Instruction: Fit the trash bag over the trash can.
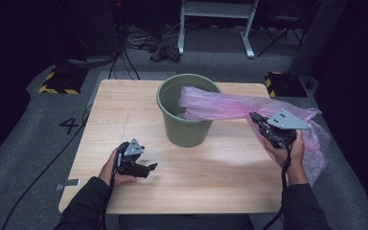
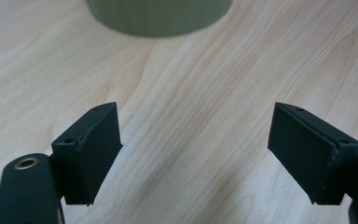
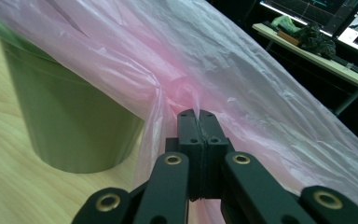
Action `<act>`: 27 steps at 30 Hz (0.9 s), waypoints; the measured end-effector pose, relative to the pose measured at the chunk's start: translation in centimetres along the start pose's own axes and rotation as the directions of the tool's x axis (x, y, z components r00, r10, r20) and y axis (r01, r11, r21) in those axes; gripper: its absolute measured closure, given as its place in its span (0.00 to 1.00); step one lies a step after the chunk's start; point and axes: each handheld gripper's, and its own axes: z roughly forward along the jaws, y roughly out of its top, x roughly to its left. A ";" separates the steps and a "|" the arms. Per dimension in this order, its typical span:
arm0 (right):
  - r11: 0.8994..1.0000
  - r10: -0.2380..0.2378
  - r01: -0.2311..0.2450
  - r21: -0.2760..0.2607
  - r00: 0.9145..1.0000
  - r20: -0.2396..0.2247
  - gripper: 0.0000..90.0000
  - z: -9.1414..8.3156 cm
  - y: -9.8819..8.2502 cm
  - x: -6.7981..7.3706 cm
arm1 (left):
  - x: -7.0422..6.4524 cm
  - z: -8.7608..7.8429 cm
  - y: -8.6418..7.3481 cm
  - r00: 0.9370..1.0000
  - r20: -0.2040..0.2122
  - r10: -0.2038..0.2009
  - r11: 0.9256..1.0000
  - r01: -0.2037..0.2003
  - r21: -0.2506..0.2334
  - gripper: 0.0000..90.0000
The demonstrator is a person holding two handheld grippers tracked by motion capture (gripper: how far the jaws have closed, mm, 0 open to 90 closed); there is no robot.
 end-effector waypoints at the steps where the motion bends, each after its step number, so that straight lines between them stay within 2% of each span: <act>1: 1.000 -0.005 0.005 0.011 1.000 0.002 1.00 0.3 0.1 -0.1 | -0.1 -0.3 0.2 1.000 -0.006 0.003 1.000 -0.003 -0.014 0.18; 4: 0.999 -0.024 0.023 0.040 1.000 0.011 1.00 0.9 0.5 -0.2 | -0.1 -1.5 1.2 0.999 -0.032 0.030 0.997 -0.032 -0.068 0.19; 8: 0.996 -0.053 0.052 0.078 0.998 0.016 1.00 1.5 1.1 -0.2 | 0.0 -3.6 2.9 0.999 -0.041 0.028 0.989 -0.034 -0.147 0.19; 10: 0.993 -0.063 0.063 0.095 0.998 -0.004 1.00 1.7 1.5 -0.1 | 0.3 -4.9 4.1 0.998 -0.054 0.017 0.979 -0.028 -0.201 0.19; 11: 0.991 -0.077 0.075 0.108 0.997 0.006 1.00 1.8 1.7 0.0 | 0.5 -5.5 4.8 0.999 -0.045 0.006 0.973 -0.017 -0.229 0.19; 14: 0.987 -0.095 0.090 0.130 0.995 0.032 1.00 2.0 2.2 0.0 | 0.7 -6.4 6.5 0.997 -0.071 0.016 0.966 -0.034 -0.257 0.19; 19: 0.978 -0.143 0.132 0.162 0.988 0.064 1.00 2.4 3.2 0.1 | 0.5 -7.1 9.6 0.996 -0.071 0.054 0.956 -0.072 -0.284 0.19; 22: 0.974 -0.164 0.152 0.169 0.984 0.064 1.00 2.7 3.8 0.4 | 0.4 -7.1 11.4 0.995 -0.071 0.075 0.950 -0.093 -0.298 0.19; 23: 0.974 -0.165 0.155 0.166 0.985 0.048 1.00 2.7 3.9 0.5 | 0.3 -7.0 12.1 0.994 -0.076 0.084 0.950 -0.103 -0.295 0.20; 27: 0.964 -0.202 0.193 0.184 0.979 0.031 1.00 3.1 4.4 1.0 | 0.0 -6.7 14.7 0.991 -0.080 0.109 0.943 -0.129 -0.307 0.20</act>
